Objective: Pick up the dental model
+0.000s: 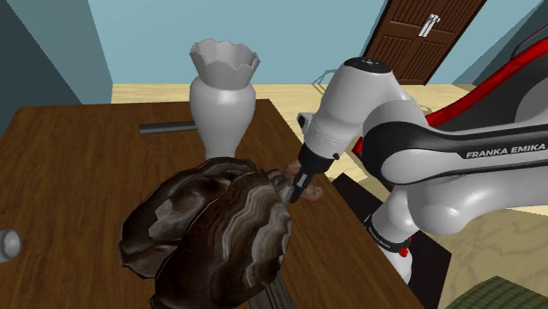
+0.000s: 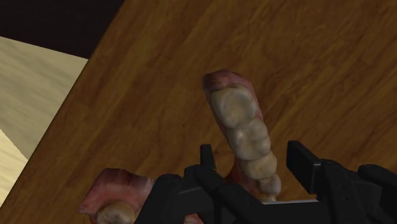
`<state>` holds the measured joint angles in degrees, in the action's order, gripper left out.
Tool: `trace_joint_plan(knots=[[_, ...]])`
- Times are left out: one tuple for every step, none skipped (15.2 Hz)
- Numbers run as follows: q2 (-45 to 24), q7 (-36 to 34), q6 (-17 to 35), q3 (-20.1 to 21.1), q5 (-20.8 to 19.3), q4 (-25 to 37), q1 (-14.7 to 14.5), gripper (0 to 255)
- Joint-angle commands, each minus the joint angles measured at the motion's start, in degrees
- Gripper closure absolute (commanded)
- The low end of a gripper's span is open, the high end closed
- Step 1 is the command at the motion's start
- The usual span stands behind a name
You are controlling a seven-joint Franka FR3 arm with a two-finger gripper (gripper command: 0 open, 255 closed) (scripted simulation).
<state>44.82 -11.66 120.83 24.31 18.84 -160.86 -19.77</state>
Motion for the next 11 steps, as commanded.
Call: trace_joint_plan(knots=[[-0.09, -0.07, 0.16, 0.1, 0.07, -0.05, -0.04, 255], [-0.12, -0.06, 0.18, 0.1, 0.06, -0.04, -0.03, 255], [-0.07, -0.03, 0.17, 0.07, 0.06, -0.07, -0.03, 255], [-0.03, -0.04, 0.15, 0.07, 0.07, -0.1, -0.05, 255], [0.0, 0.02, 0.12, 0.01, 0.03, -0.11, -0.02, 255], [-0.03, 0.03, 0.05, -0.02, -0.02, 0.0, 0.03, 255], [-0.08, 0.02, 0.07, 0.0, -0.02, 0.03, 0.04, 255], [-0.08, 0.05, 0.06, -0.03, -0.04, 0.04, 0.07, 255], [-0.07, 0.03, 0.24, -0.02, 0.0, -0.16, -0.03, 255], [0.32, 0.0, -0.71, -0.29, -0.24, 0.4, 0.01, 255], [0.69, -0.02, -1.64, -0.54, -0.46, 0.98, 0.08, 255]])
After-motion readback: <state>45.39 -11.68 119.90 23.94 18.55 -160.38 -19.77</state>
